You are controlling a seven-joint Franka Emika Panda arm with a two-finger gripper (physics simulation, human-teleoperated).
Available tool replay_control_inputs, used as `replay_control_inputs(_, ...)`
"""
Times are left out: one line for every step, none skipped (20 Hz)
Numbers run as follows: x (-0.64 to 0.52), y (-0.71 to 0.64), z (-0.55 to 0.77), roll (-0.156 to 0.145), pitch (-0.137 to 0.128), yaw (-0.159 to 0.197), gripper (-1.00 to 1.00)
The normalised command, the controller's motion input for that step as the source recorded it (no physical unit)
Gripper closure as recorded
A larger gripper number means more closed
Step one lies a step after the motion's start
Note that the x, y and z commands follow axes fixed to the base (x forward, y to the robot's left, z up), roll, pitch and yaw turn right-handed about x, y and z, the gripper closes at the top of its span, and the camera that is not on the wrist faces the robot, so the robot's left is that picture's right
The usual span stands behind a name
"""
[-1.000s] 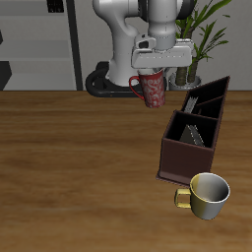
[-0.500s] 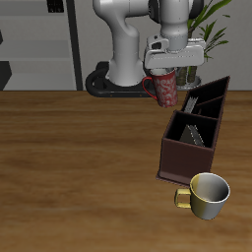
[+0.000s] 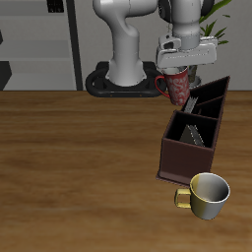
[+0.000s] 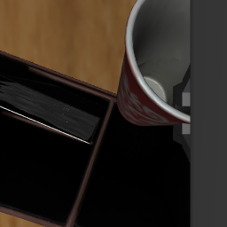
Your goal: Place the black book into the left desk caddy's front compartment and place the yellow book into the left desk caddy's right compartment and place the red mug into the left desk caddy's left compartment
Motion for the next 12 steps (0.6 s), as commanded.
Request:
replay_control_inputs(0.03, 0.47, 0.03, 0.107, 0.053, -0.015, 1.00)
replay_control_inputs(-0.02, 0.35, 0.11, 0.033, -0.030, 0.047, 1.00)
replay_control_inputs(-0.07, 0.32, 0.09, 0.028, -0.001, -0.026, 1.00)
replay_control_inputs(-0.07, 0.37, 0.08, 0.077, 0.012, -0.005, 1.00)
replay_control_inputs(-0.03, 0.54, 0.23, 0.036, -0.063, 0.035, 1.00)
replay_control_inputs(-0.03, -0.02, 0.01, 0.000, 0.000, 0.000, 1.00)
replay_control_inputs(0.07, 0.59, 0.02, 0.118, 0.050, 0.017, 1.00)
replay_control_inputs(0.08, 0.22, 0.01, -0.003, -0.012, -0.007, 1.00)
replay_control_inputs(0.13, 0.29, -0.08, 0.037, 0.064, -0.046, 1.00)
replay_control_inputs(-0.04, 0.16, -0.07, 0.051, 0.028, 0.017, 1.00)
replay_control_inputs(0.14, 0.34, -0.06, 0.022, 0.022, 0.009, 1.00)
replay_control_inputs(0.25, 0.55, -0.09, 0.098, 0.040, -0.042, 1.00)
